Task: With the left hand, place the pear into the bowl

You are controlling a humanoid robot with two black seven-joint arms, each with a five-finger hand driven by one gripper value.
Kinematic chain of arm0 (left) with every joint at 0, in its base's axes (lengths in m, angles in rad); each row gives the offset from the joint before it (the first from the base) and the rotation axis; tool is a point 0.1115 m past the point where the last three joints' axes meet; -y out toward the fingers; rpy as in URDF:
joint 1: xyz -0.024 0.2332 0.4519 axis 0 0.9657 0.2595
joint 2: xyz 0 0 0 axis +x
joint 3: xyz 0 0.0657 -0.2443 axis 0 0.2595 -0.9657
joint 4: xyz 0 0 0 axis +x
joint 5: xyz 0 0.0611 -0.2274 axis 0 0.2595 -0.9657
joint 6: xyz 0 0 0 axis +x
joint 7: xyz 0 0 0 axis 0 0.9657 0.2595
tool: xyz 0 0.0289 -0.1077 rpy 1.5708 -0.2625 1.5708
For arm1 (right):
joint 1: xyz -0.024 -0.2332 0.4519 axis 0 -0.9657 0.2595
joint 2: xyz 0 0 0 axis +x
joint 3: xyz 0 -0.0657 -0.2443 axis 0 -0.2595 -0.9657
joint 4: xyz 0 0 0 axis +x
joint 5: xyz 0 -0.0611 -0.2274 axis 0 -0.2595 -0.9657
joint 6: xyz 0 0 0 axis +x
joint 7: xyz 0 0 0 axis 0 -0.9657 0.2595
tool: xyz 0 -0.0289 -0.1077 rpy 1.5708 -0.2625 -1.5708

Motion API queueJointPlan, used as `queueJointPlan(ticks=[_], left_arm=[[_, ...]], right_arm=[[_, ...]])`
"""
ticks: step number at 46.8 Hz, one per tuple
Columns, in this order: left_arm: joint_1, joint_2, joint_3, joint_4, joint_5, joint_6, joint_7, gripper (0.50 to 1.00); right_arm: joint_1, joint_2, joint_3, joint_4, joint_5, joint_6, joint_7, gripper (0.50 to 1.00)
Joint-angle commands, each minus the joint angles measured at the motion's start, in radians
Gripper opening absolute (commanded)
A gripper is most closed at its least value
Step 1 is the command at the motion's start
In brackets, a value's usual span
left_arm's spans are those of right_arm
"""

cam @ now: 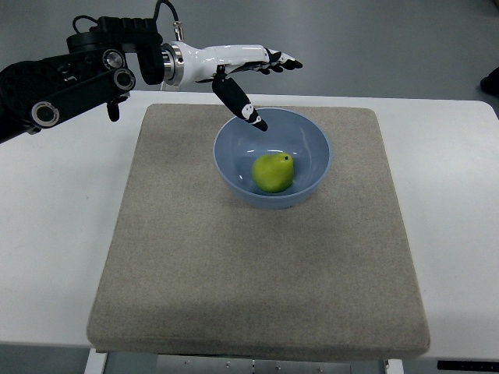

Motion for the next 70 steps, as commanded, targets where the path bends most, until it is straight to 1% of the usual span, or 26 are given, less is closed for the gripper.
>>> queueJointPlan(ticks=[1,8,16,22,27,37,41,47,53,58,63,66,70], left_arm=[[0.002,0.019,0.008,0.014,-0.055,-0.001,0.000,0.994],[0.009,0.046,0.006,0.045,-0.128,0.000,0.000,0.994],[0.026,0.056,0.009,0.140,-0.380,-0.010,0.000,0.996],[0.063,0.059,0.005,0.164,-0.458,-0.010,0.000,0.996],[0.109,0.063,-0.020,0.167,-0.507,-0.006,0.000,0.994],[0.233,0.062,-0.135,0.198,-0.729,-0.015,-0.002,0.996],[0.301,0.060,-0.222,0.200,-0.794,-0.040,-0.002,0.996],[0.391,0.054,-0.369,0.209,-0.860,-0.118,0.000,0.996],[0.425,0.037,-0.435,0.246,-0.921,-0.188,0.000,0.996],[0.430,0.013,-0.437,0.292,-1.004,-0.201,0.003,0.996],[0.425,-0.007,-0.437,0.367,-1.044,-0.214,0.015,0.996],[0.423,-0.027,-0.440,0.402,-1.047,-0.219,0.043,0.996],[0.422,-0.033,-0.452,0.417,-1.049,-0.219,0.089,0.996]], right_arm=[[0.000,0.000,0.000,0.000,0.000,0.000,0.000,0.926],[0.000,0.000,0.000,0.000,0.000,0.002,0.000,0.926],[0.000,0.000,0.000,0.000,0.000,0.000,0.000,0.926],[0.000,0.000,0.000,0.000,0.000,0.000,0.000,0.926],[0.000,0.000,0.000,0.000,0.000,0.000,0.000,0.926],[0.000,0.000,0.000,0.000,0.000,0.000,0.000,0.926],[0.000,0.000,0.000,0.000,0.000,0.000,0.000,0.926],[0.000,0.000,0.000,0.000,0.000,0.000,0.000,0.926],[0.000,0.000,0.000,0.000,0.000,0.000,0.000,0.926],[0.000,0.000,0.000,0.000,0.000,0.002,0.000,0.926],[0.000,0.000,0.000,0.000,0.000,0.002,0.000,0.926],[0.000,0.000,0.000,0.000,0.000,0.000,0.000,0.926],[0.000,0.000,0.000,0.000,0.000,0.000,0.000,0.926]])
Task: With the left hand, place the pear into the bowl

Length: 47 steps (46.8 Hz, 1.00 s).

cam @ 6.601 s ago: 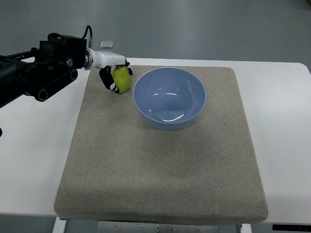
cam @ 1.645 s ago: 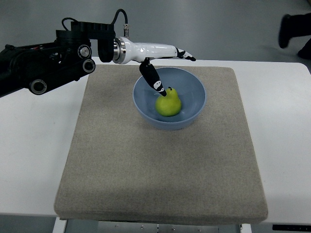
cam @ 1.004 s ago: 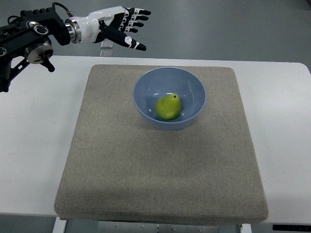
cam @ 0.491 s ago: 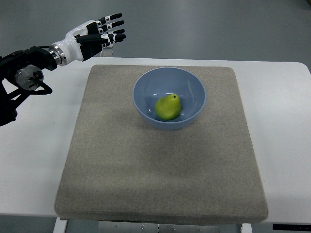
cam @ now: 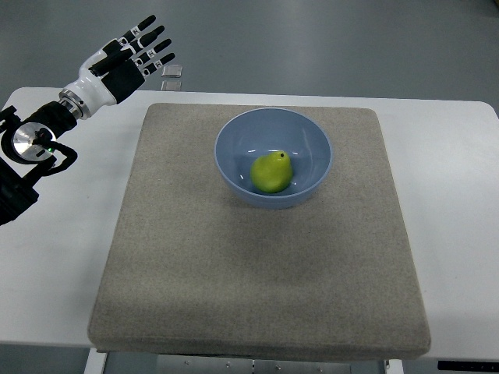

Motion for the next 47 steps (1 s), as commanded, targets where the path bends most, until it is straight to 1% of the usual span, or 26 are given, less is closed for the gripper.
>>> queueJointPlan(ticks=[1,7,11,16,19,29,47], left_arm=[[-0.001,-0.003,-0.018,0.015,-0.001,-0.002,0.041,0.996],[0.006,-0.004,-0.083,0.028,-0.020,-0.002,0.093,0.996],[0.010,-0.003,-0.114,0.033,-0.058,-0.020,0.124,0.996],[0.013,-0.004,-0.121,0.077,-0.147,-0.049,0.167,0.996],[0.014,-0.004,-0.120,0.097,-0.192,-0.052,0.185,0.996],[0.022,-0.029,-0.118,0.131,-0.195,-0.051,0.189,0.996],[0.028,-0.058,-0.118,0.127,-0.201,-0.054,0.190,0.996]], right_arm=[[0.000,0.000,0.000,0.000,0.000,-0.001,0.000,0.926],[0.000,0.000,0.000,0.000,0.000,0.001,0.000,0.926],[0.000,0.000,0.000,0.000,0.000,-0.001,0.000,0.926],[0.000,0.000,0.000,0.000,0.000,-0.001,0.000,0.926],[0.000,0.000,0.000,0.000,0.000,-0.001,0.000,0.926],[0.000,0.000,0.000,0.000,0.000,-0.001,0.000,0.924],[0.000,0.000,0.000,0.000,-0.002,0.001,0.000,0.926]])
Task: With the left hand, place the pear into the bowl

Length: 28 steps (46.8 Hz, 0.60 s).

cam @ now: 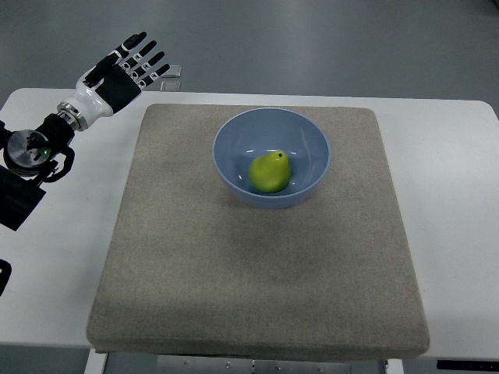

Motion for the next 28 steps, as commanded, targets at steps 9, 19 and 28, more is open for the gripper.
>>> queueJointPlan(ticks=[9,19,28], left_arm=[[0.000,0.001,0.008,0.006,0.009,0.001,0.000,0.996],[0.000,0.001,0.027,0.007,0.019,0.009,0.000,0.996],[0.004,0.003,0.033,0.019,0.019,0.009,-0.001,0.996]], right_arm=[[0.000,0.000,0.000,0.000,0.000,0.000,0.000,0.926],[0.000,0.000,0.000,0.000,0.000,0.000,0.000,0.926],[0.000,0.000,0.000,0.000,0.002,0.000,0.000,0.926]])
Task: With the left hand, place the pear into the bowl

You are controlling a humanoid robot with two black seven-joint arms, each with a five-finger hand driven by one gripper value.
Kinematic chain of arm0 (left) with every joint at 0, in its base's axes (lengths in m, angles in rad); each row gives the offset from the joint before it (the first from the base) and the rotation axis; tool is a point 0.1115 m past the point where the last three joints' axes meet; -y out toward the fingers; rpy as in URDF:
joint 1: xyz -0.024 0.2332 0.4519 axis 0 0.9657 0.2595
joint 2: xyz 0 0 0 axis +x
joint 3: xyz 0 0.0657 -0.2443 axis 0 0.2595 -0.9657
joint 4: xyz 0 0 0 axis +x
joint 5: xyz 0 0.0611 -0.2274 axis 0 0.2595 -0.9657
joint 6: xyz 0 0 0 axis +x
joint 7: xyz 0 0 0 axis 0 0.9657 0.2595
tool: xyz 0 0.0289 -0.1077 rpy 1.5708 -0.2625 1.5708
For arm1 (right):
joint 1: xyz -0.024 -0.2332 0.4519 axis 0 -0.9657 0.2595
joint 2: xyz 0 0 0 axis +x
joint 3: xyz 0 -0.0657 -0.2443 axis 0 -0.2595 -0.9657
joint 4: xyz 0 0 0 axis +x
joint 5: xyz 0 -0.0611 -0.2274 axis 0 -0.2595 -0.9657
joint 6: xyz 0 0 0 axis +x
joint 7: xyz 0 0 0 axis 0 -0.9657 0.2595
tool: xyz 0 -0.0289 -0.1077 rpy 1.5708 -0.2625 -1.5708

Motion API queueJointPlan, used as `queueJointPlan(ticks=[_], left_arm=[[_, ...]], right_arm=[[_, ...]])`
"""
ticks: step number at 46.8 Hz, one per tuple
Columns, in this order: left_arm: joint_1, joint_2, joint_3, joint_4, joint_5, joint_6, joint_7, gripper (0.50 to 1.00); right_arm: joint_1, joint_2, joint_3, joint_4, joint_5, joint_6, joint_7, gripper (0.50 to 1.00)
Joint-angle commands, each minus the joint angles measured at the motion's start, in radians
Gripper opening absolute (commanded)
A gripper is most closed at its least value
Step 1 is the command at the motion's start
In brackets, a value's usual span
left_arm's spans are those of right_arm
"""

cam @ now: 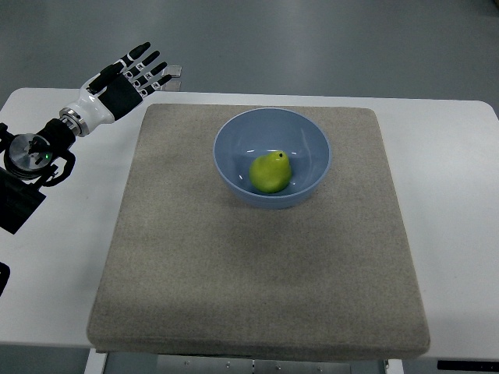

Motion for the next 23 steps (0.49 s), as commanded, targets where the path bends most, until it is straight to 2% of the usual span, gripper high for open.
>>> queueJointPlan(ticks=[1,23], left_arm=[[0.002,0.001,0.000,0.001,0.000,0.000,-0.001,0.996],[0.002,0.004,0.003,0.001,0.002,0.000,-0.003,0.996]], right_arm=[[0.000,0.000,0.000,0.000,0.001,0.001,-0.001,0.926],[-0.006,0.000,0.000,0.002,-0.001,0.002,-0.005,0.926]])
